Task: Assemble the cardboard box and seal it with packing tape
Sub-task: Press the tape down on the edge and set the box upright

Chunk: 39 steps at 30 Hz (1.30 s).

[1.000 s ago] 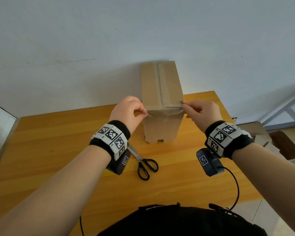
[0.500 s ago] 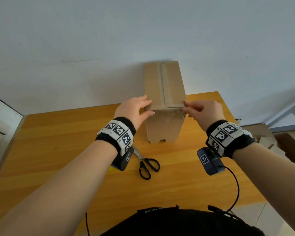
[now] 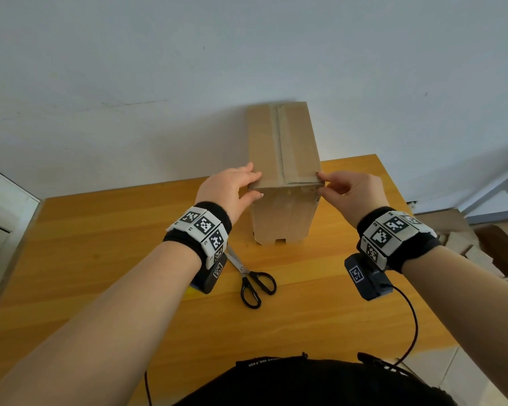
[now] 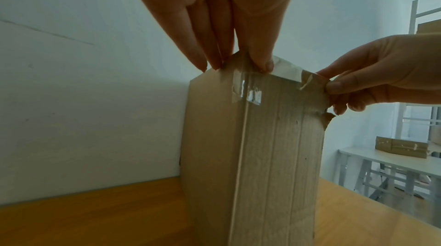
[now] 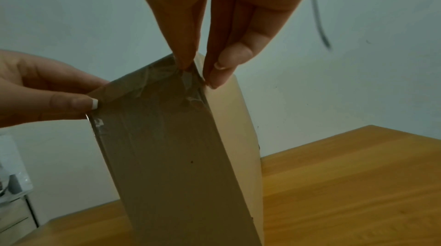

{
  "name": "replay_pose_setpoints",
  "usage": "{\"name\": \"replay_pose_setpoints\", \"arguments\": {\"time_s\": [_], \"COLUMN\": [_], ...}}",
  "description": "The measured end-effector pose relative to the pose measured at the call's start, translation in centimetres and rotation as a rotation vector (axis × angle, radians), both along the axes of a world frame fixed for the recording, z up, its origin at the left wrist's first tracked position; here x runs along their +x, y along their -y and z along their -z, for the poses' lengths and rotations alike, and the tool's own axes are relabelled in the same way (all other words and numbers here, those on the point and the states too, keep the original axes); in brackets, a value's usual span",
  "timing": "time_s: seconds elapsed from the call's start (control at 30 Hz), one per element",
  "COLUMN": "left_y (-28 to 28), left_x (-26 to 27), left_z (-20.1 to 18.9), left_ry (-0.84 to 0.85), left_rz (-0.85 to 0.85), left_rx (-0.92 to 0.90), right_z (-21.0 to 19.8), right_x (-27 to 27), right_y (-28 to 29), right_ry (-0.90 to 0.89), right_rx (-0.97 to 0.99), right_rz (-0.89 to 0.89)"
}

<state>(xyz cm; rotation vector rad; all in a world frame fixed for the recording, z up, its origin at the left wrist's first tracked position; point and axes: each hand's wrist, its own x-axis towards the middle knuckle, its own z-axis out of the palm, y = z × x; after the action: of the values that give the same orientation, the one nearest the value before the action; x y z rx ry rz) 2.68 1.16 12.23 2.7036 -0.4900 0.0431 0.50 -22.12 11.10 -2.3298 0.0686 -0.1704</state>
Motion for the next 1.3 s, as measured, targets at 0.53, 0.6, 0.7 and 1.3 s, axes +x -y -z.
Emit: {"name": "replay_pose_setpoints", "arguments": {"time_s": [0.53,0.6,0.7,1.3], "left_y": [-0.2,-0.3,-0.4,0.3], "left_x": [0.2,0.2,0.2,0.0], "left_z": [-0.4,-0.4,-0.3,0.0], "left_ry": [0.006,0.000,-0.002,0.060], "left_rz": [-0.003,0.010,0.033,-0.021], "left_rx": [0.060,0.064,0.061,0.124], "right_z": [-1.9,-1.8,-1.5,-0.9], "right_x": [1.8,1.8,1.8,1.2], "right_y": [-3.3,-2.4,-1.3,-0.3], "right_ry": [0.005,-0.006,0.000,-0.019], "right_rx": [-0.430,-0.410,-0.315,-0.116], "right_rz": [-0.138,-0.186,-0.218,-0.199]}}
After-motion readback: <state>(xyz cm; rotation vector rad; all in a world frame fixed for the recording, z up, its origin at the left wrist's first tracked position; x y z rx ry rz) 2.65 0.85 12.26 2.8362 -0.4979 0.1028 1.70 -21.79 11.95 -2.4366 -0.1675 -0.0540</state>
